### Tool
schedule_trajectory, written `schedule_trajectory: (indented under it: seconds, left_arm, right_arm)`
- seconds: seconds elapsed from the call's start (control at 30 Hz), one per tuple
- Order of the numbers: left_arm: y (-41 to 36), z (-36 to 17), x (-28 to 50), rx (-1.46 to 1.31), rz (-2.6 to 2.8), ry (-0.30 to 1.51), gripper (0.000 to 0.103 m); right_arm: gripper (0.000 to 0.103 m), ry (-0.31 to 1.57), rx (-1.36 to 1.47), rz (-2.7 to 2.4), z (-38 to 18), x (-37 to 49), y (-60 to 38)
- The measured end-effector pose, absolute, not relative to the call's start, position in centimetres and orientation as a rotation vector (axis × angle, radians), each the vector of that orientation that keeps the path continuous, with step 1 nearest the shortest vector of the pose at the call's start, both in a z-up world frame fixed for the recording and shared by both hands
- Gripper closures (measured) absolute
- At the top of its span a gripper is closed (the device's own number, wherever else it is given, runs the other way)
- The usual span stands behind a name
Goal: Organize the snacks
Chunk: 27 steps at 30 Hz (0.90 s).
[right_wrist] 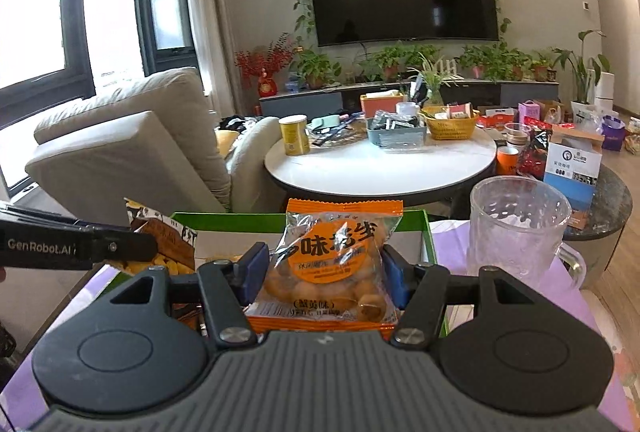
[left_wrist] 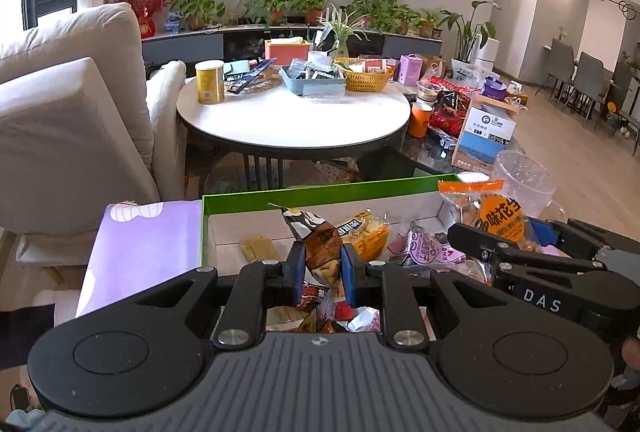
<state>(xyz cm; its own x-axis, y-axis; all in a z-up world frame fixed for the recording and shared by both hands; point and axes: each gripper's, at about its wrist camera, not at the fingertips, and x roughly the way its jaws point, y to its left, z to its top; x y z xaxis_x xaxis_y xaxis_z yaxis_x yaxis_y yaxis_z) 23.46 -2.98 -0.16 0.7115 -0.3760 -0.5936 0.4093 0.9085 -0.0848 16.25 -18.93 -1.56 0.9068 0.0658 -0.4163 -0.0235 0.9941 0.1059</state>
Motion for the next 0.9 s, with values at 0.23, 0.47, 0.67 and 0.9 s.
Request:
schedule_trajectory:
  seconds: [0.23,0.47,0.67,0.9]
  left_arm:
    - [-3.6,-0.1,23.2,0.092,-0.415,0.638,0.085]
    - [-3.5,0.6,21.8,0.108,-0.413,0.622,0.085]
    - [-3.2,1.7,20.1,0.114,-0.404,0.591,0.085]
    - [-2.4,3.1,16.8,0.121,-0.386,0.551,0.084]
  right_arm:
    - [0.041,0.375,0.114,0.001,-1.6,15.5,-19.2]
    - [0.041,0.373,0.115,0.012,-0.8,14.6,-19.1]
    - [0.041,0.362,0.101,0.022,0.0,13.2,-18.7]
    - [0.041,0.335,0.078,0.031,1.6,10.9,-18.1]
